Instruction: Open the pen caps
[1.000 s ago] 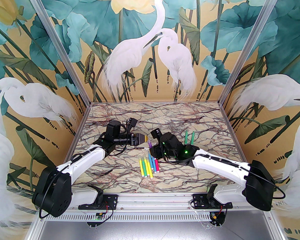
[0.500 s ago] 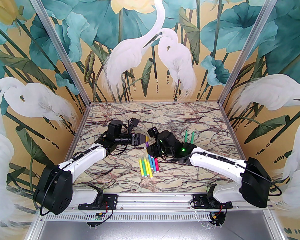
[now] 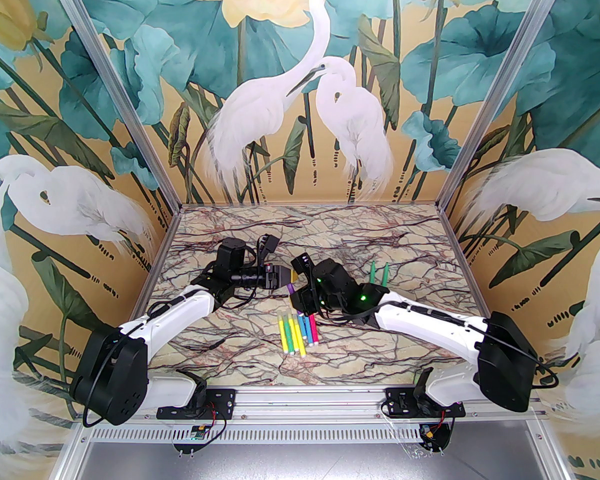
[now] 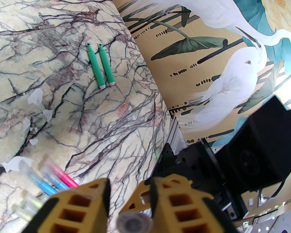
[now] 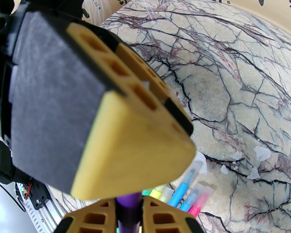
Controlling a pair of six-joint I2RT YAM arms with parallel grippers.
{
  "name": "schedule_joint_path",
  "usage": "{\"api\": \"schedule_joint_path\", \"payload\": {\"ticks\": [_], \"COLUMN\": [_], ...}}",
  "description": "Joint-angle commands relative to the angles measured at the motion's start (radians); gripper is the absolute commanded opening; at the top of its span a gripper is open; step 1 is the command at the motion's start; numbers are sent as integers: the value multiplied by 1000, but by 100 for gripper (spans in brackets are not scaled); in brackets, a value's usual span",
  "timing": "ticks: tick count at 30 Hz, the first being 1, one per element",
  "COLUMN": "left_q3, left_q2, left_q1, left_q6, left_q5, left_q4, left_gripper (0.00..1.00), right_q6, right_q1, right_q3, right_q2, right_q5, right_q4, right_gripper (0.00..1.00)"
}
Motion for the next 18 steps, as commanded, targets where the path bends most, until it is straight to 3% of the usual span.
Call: {"api": "schedule_joint_path", "payload": {"ticks": [1, 4, 9, 18], "left_q3": [28, 29, 34, 31], "left_q2": [13, 18, 21, 20], "left_q1": [-8, -8, -8, -9], "left_q6": [8, 5, -9, -57], "left_q5": [26, 29, 38, 81], "left_q4": [15, 16, 28, 70], "left_gripper": [23, 16, 8, 2], "right_q6": [-14, -14, -12, 1], "right_q1": [9, 9, 9, 9], "right_q3": [30, 29, 17, 5], "right_q2": [12, 15, 16, 40], "right_q5": [-8, 1, 17, 17], "right_q4": [7, 8, 19, 58], "right_gripper": [19, 23, 39, 42]}}
